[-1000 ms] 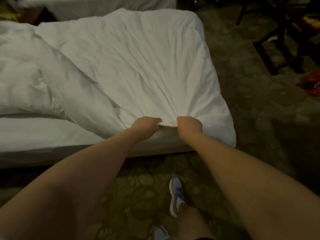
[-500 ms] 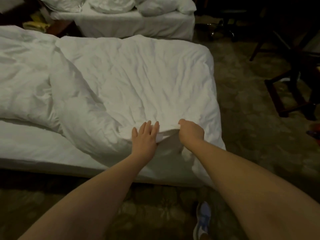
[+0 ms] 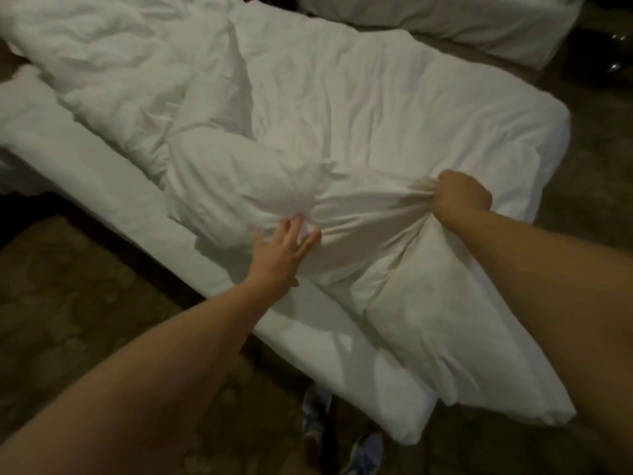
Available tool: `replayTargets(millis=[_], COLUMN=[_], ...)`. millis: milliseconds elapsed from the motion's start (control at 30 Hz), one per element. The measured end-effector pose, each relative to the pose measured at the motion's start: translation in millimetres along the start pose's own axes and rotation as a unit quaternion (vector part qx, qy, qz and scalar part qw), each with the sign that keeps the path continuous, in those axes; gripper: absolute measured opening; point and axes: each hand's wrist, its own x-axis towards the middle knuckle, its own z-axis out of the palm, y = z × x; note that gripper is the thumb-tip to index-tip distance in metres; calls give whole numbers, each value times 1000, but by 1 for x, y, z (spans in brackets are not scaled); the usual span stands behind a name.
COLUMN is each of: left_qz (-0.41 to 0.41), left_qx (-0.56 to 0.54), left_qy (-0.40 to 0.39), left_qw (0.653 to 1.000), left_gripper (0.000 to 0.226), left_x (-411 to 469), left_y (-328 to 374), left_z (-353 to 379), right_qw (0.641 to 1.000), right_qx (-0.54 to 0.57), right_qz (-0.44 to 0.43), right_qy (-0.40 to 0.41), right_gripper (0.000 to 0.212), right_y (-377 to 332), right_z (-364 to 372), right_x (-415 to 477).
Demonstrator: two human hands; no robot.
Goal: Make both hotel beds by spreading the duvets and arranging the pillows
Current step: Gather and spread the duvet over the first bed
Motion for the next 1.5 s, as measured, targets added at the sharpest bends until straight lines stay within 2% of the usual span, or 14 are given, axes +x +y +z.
replayTargets(millis=[67,167,233,333,400,500,600,700,900,1000,1100,1267,1400,1500], left_qz=[6,21,43,56,62,76,94,134,192,186,150,122,129,114], left_qx=[16,46,73,70,79,85,82,76,50,53,47,13,-70,-211], left_qy=[-9,-6,-1,-5,-31,-56,-34,20,45,87,118,171,93,83], left_qw=[1000,999,996,996,995,992,992,988,979,977,980,978,985,967], left_gripper=[105,79,64,60,61,62,60,59,100,114,119,85,38,33], left_x=[23,53,72,95,109,119,109,98,82,81,90,116,129,132], left_y=[2,-2,-7,-7,-6,-8,-7,-7,-17,-14,-11,-7,-19,-23], left_z=[-1,0,6,8,5,9,16,24,18,5,-15,-51,-84,-107], right_qw=[1000,999,993,958,943,948,946,940,995,979,956,949,988,998], right_qx=[1,-20,-17,25,-36,-133,-156,-163,31,195,277,279,138,52], right_qz=[7,-12,-105,-280,-312,-259,-278,-295,-89,-3,-20,-44,43,23], right_qy=[-4,30,42,-50,-109,-128,-57,-54,43,59,93,143,59,-26], right_gripper=[28,35,41,51,71,76,49,20,29,23,19,18,27,51], right_y=[2,2,-2,-29,-48,-53,-43,-44,-29,-28,-30,-27,-22,-38], right_z=[4,23,54,112,142,170,177,160,84,38,2,-39,-35,-9], right_x=[7,-1,-22,-83,-119,-128,-109,-87,-41,-26,-19,-6,4,-22])
